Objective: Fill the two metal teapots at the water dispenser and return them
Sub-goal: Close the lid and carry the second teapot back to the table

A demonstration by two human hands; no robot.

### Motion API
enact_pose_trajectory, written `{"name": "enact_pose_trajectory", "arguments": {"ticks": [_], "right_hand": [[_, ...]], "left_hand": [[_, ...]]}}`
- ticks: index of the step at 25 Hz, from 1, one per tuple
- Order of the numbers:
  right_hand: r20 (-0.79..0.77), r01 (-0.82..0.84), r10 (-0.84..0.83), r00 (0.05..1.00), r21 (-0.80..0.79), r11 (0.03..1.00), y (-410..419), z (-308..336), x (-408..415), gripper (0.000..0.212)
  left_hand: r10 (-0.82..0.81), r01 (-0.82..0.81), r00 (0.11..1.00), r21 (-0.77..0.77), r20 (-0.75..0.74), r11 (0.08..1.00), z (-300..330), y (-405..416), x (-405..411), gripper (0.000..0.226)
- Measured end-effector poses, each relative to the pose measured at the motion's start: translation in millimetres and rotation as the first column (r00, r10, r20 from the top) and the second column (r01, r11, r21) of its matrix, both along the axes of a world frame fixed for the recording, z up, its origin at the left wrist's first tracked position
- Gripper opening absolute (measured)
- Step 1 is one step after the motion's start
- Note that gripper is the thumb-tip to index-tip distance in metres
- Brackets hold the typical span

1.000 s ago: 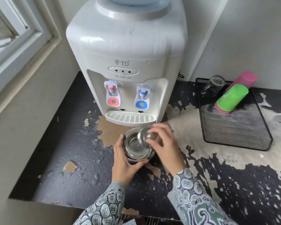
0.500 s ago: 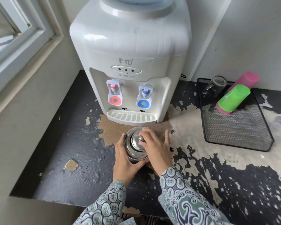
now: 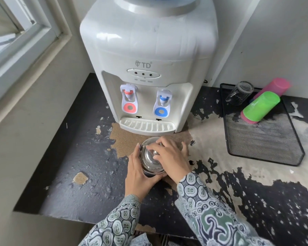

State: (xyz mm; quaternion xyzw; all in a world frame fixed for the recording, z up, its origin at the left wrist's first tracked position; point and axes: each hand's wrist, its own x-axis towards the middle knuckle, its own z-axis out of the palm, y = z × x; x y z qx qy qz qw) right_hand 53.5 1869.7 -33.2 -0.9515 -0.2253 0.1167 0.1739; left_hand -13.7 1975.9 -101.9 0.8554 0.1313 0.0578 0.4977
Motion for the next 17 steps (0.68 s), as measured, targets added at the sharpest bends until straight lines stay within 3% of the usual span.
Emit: {"name": "enact_pose_trajectory", "arguments": {"ticks": [6,10,14,17], "right_hand": [[-0.077,-0.072,0.069,0.995,-0.035,0.997,-8,-6,6,0.040],[-0.083,-0.099,0.097,0.992,-0.013,0.995,-10,-8,13,0.045],[-0.141,0.001,0.031,0.990,0.219,0.976,-14,-7,18,0.049],[-0.231,0.118,-0.041,0.972,0.328,0.937,-23,-12,12,0.038]], "left_hand": [[-0.006,0.006,1.000,0.028,-0.008,1.000,0,0,0,0.120],[-0.044,0.047,0.999,0.178,-0.020,0.983,11,12,4,0.124],[-0.184,0.219,0.975,0.405,-0.124,0.888,36,29,16,0.102],[-0.233,0.310,0.944,0.384,-0.235,0.870,53,38,29,0.090]]}}
